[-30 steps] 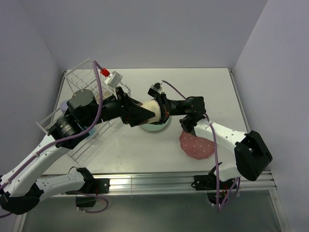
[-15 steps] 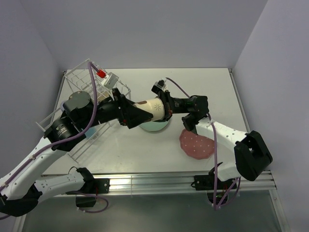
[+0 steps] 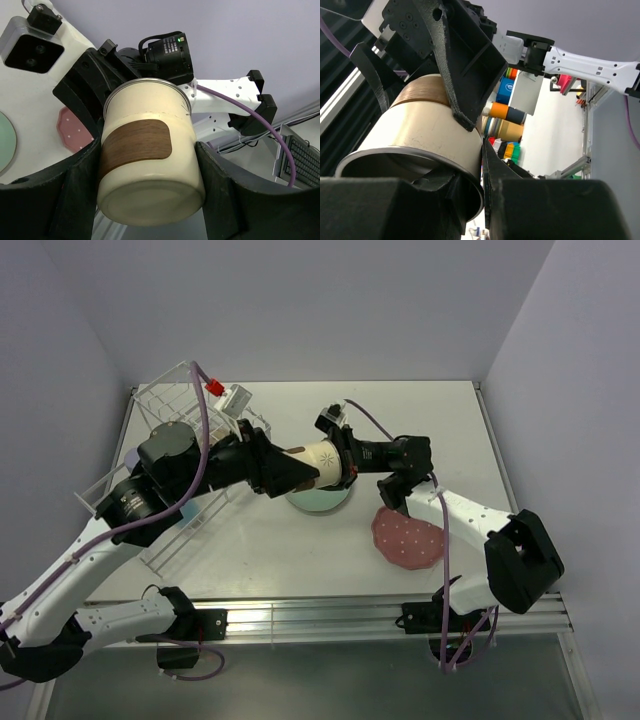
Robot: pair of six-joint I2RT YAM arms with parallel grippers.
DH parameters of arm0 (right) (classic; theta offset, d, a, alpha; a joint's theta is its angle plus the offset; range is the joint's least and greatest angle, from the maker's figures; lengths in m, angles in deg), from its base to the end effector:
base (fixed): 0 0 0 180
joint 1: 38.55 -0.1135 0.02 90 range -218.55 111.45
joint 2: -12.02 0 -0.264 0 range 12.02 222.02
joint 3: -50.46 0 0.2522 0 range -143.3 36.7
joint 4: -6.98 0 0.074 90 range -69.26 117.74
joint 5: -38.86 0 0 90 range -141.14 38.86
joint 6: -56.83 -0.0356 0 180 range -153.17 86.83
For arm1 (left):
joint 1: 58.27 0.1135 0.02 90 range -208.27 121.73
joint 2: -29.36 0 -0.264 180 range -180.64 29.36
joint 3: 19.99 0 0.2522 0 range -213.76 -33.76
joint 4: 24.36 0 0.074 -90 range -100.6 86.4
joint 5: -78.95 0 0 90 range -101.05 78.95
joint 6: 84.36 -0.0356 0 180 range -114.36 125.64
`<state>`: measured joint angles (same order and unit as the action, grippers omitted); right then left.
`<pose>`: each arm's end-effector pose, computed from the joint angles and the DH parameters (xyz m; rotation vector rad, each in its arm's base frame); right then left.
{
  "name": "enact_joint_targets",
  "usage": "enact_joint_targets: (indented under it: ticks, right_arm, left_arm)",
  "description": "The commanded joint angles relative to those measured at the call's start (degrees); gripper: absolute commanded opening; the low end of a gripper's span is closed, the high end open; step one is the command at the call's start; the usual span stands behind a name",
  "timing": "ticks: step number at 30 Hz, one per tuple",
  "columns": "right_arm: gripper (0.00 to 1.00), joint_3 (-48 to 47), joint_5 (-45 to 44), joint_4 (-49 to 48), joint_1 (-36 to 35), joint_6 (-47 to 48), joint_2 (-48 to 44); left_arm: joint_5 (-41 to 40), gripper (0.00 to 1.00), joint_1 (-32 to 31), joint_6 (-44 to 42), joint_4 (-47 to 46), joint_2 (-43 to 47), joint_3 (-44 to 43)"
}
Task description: Load the mixed dishes into the dish rack
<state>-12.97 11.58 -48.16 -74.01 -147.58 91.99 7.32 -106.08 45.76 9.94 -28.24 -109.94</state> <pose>0.2149 0.1919 0.3580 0.3931 -1.8139 -2.4901 0.1256 -0.1552 0.4677 0.3978 1.7613 -1.4046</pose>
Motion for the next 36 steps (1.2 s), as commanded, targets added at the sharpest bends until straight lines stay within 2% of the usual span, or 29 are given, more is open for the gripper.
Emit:
enact_joint_targets:
  ticks: [1, 2, 4, 5, 7, 10, 13, 16, 19, 20, 23, 24, 25, 27, 28, 30, 31, 33, 34, 36]
  right_arm:
    - [0.21, -3.59, 1.35, 1.40, -0.31, -9.53, -0.77]
    - [0.47, -4.03, 1.53, 2.45, -0.22, -8.56, -0.95]
    - [0.84, -4.21, 2.14, 6.84, -0.22, -4.78, -1.74]
    - [0.99, -3.86, 2.06, 8.07, 0.04, -3.73, -2.09]
    - [1.00, -2.81, 1.71, 10.80, 0.57, -1.35, -3.05]
    - [1.00, -1.05, 1.62, 10.98, 2.41, -0.82, -3.67]
    - [1.00, 4.73, 0.57, 10.98, 5.65, -0.82, -5.33]
    - [1.00, 10.44, -0.23, 11.07, 8.99, -0.55, -8.05]
    - [1.00, 13.80, 0.56, 16.32, 10.50, 4.09, -10.95]
    - [1.00, 13.90, 1.08, 19.74, 10.50, 6.80, -11.93]
    - [1.00, 7.60, 0.05, 54.20, 10.50, 31.97, -16.06]
    - [1.00, 4.35, -1.62, 75.63, 10.50, 48.59, -15.63]
    - [0.96, -2.82, -5.55, 84.98, 10.59, 56.24, -14.67]
    - [0.92, -9.54, -10.57, 103.60, 10.15, 72.39, -12.39]
    - [0.90, -13.57, -15.12, 106.93, 9.89, 75.62, -11.07]
    - [0.89, -14.67, -17.80, 109.76, 9.19, 79.94, -10.79]
    - [0.88, -13.62, -18.07, 109.34, 9.18, 80.22, -11.14]
    - [0.86, -11.43, -17.11, 106.45, 9.01, 79.96, -11.41]
    - [0.85, -9.33, -16.49, 105.48, 9.09, 79.78, -11.41]
    - [0.85, -8.34, -15.61, 105.11, 9.10, 81.09, -10.54]
  left_arm:
    - [-1.05, 0.00, -0.26, -0.13, -1.11, -0.84, -3.36]
    - [-1.67, 0.00, -0.26, -0.13, -1.11, -0.67, -3.62]
    - [-6.14, 0.00, -0.26, 0.48, -0.32, -0.06, -4.23]
    - [-7.63, 0.00, -0.18, 0.49, -0.23, 0.56, -4.67]
    - [-9.06, 0.00, 0.52, 0.92, -1.02, 0.91, -6.07]
    - [-4.51, 0.00, 5.52, 3.11, -2.77, -0.31, -9.67]
    - [-3.08, 0.00, 11.06, 5.49, -2.78, -3.03, -14.67]
    - [-4.74, 0.00, 16.25, 7.33, -0.16, -6.11, -20.29]
    - [-11.76, 0.00, 20.82, 9.18, 7.57, -9.27, -25.22]
    - [-16.13, 0.00, 22.13, 9.97, 12.20, -9.63, -26.11]
    - [-20.46, 0.00, 28.71, 13.31, 16.02, -8.94, -26.13]
    - [-23.79, 0.00, 29.78, 14.10, 18.64, -8.67, -25.95]
    - [-25.82, 0.00, 30.75, 15.42, 20.93, -8.40, -26.73]
    - [-30.21, 0.00, 34.35, 14.99, 27.67, -8.75, -28.31]
    - [-31.45, 0.00, 35.50, 14.99, 30.24, -9.36, -30.67]
    - [-34.26, 0.00, 39.45, 14.29, 34.81, -9.89, -32.97]
    - [-37.15, 0.00, 40.77, 14.29, 38.84, -10.24, -34.28]
    - [-39.10, 0.00, 45.69, 12.89, 40.98, -10.16, -34.73]
    - [-39.55, 0.00, 47.27, 12.62, 43.51, -10.59, -34.82]
    - [-38.15, 0.00, 54.56, 10.96, 46.07, -11.39, -34.65]
